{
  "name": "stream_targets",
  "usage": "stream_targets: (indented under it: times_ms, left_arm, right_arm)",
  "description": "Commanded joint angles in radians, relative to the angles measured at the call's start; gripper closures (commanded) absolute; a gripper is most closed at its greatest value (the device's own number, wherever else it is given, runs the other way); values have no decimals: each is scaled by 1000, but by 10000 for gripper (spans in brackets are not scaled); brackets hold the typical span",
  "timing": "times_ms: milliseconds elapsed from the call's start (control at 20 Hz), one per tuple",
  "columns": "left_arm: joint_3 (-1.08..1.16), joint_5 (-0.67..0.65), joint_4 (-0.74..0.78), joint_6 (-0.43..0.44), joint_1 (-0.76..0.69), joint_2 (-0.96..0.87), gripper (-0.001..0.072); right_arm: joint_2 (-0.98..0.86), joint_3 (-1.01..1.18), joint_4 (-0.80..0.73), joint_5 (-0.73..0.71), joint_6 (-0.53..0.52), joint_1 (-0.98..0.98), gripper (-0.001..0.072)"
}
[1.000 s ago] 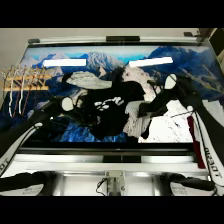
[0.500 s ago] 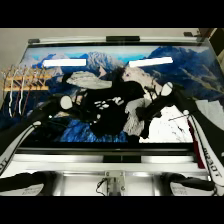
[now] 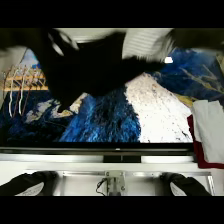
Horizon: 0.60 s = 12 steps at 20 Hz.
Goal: Fold the shirts.
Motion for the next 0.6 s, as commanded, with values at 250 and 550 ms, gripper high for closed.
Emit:
stream_targets:
  times_ms: [250,550]
  left_arm:
    - [-82,187,75,-112,6,390,661]
    - [-306,54,85,-129,6,367,661]
  right_arm:
    - [334,154,-173,-2,83,0,647]
    - [288,153,-374,464,165,0,647]
